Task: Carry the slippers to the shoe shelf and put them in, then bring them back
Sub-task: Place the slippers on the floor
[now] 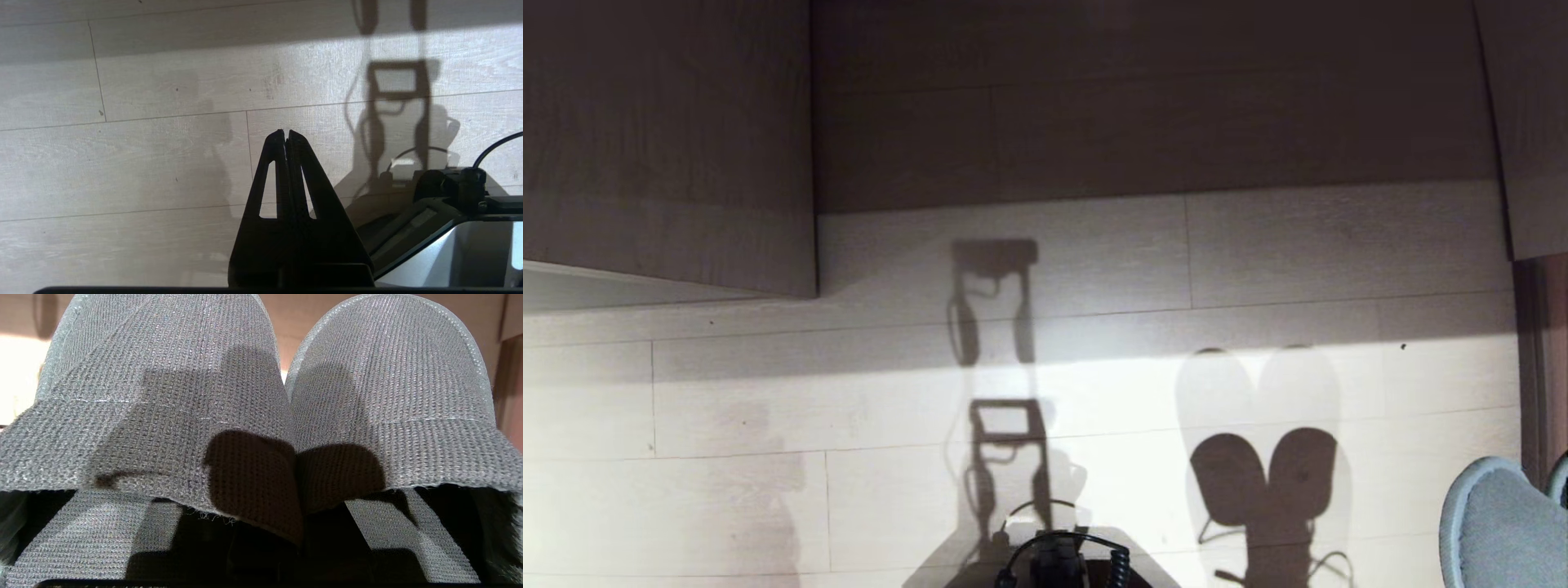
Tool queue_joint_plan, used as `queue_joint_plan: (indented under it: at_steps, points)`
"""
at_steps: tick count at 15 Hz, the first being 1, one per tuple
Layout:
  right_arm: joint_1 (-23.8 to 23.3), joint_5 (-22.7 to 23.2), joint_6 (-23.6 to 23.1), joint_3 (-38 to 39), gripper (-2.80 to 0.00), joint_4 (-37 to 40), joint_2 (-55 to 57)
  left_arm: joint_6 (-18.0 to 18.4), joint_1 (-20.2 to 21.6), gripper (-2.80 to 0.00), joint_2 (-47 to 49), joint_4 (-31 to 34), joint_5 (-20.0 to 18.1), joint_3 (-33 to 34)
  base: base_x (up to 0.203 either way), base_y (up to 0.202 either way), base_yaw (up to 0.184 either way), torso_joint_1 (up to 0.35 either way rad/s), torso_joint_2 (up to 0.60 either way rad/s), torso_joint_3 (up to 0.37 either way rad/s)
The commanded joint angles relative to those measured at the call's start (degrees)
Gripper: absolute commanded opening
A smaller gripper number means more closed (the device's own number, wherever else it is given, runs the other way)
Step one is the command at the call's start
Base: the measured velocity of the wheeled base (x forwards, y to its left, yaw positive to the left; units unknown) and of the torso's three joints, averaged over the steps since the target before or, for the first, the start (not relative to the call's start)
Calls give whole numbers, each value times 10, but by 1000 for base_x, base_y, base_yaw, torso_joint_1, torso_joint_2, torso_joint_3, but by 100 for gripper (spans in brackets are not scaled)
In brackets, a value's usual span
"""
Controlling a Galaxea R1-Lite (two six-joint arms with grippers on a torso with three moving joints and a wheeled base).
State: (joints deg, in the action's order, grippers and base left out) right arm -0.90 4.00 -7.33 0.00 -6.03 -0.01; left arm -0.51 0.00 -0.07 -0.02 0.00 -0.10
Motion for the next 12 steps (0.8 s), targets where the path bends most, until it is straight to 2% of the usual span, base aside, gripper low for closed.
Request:
queue_joint_plan:
  at_steps: [1,12]
  points:
    - [0,0,-1,1,-280,0,0,0,0,-280,1,0,0,0,0,0,0,2,-2,-193]
    - [0,0,-1,1,-280,0,0,0,1,-280,1,0,0,0,0,0,0,2,2,-196]
